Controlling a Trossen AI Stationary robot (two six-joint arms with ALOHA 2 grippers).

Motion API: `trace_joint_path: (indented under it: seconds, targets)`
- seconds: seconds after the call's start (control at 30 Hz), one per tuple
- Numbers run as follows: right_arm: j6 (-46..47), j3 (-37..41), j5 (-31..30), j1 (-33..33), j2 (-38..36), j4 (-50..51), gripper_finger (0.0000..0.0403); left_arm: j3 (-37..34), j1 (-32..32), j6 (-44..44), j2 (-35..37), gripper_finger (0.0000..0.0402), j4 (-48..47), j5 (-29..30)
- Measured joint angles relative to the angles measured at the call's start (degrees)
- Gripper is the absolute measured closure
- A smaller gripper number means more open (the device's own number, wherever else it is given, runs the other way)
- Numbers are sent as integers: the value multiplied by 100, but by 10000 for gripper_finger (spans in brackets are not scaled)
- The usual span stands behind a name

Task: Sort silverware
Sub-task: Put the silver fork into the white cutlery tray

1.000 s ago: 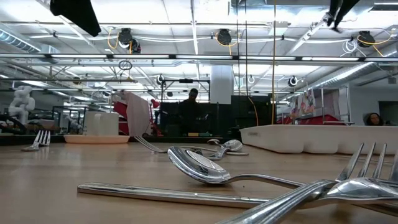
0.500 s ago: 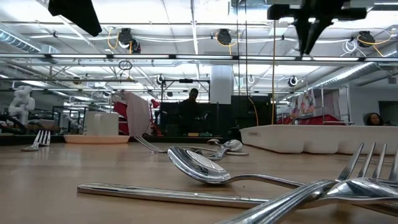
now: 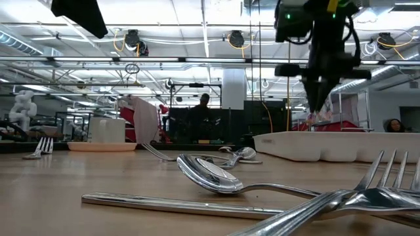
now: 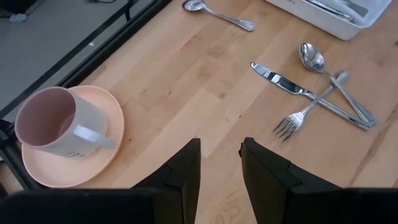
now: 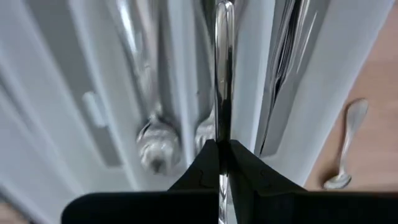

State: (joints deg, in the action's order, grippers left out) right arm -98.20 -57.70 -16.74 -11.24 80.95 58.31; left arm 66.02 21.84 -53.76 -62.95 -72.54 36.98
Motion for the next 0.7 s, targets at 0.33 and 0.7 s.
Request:
trace_joint_path:
  seconds: [0.33,0.7]
  targets:
    - [-516,975,582,-276,-4,-1561,403,0,-1,-287,-5,281,-4,562]
    - [-998,1218,966,-698,475,-1886,403,0,-22,-289,-5,281,-6,721]
